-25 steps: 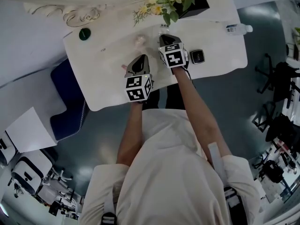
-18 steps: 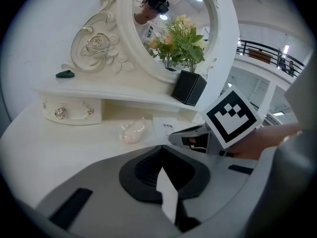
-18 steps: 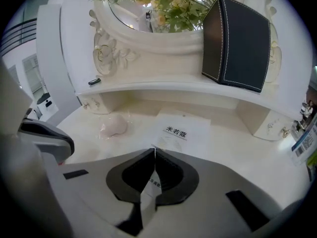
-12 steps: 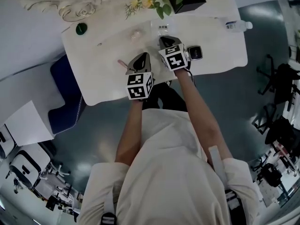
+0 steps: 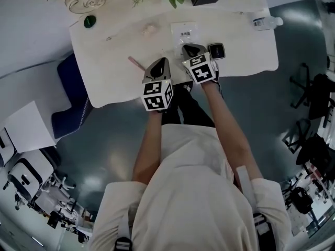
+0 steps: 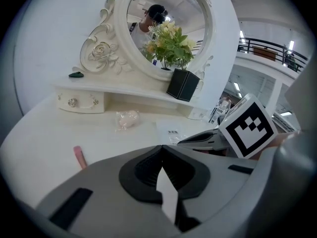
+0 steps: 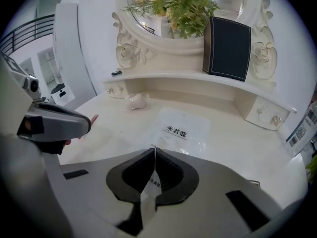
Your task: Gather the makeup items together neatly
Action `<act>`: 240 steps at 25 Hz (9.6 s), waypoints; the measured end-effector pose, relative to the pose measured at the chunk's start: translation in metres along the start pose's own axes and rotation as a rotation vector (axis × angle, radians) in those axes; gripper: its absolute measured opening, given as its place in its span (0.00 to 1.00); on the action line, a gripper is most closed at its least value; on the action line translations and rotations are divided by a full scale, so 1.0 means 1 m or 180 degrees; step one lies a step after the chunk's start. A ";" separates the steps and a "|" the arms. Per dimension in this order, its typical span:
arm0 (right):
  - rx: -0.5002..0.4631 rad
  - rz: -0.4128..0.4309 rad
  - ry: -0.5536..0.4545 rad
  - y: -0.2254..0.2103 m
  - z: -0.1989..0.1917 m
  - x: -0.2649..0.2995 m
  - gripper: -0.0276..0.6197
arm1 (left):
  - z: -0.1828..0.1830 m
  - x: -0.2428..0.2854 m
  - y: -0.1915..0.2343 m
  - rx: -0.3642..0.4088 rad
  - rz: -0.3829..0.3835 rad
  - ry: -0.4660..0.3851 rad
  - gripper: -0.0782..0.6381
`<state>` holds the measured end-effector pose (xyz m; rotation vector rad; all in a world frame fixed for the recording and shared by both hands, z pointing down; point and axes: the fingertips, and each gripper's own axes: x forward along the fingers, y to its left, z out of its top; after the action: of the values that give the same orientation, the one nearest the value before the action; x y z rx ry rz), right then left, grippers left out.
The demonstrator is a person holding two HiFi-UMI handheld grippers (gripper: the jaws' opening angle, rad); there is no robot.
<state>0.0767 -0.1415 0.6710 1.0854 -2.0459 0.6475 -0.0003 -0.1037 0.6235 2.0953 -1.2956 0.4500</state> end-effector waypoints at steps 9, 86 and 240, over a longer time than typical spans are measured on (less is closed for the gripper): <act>-0.0277 0.0180 0.0054 0.008 -0.034 -0.024 0.11 | -0.018 -0.021 -0.011 -0.0068 0.0161 -0.0094 0.13; -0.0575 0.0255 0.0286 0.206 0.034 0.043 0.24 | -0.005 -0.116 0.168 -0.0123 0.0416 -0.0197 0.13; 0.0227 -0.0815 -0.1154 0.058 0.042 -0.098 0.11 | 0.054 0.087 0.079 0.1694 -0.0918 0.0298 0.48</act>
<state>0.0502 -0.0929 0.5625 1.5695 -2.1405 0.4178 -0.0325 -0.2238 0.6603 2.6084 -0.8577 0.8203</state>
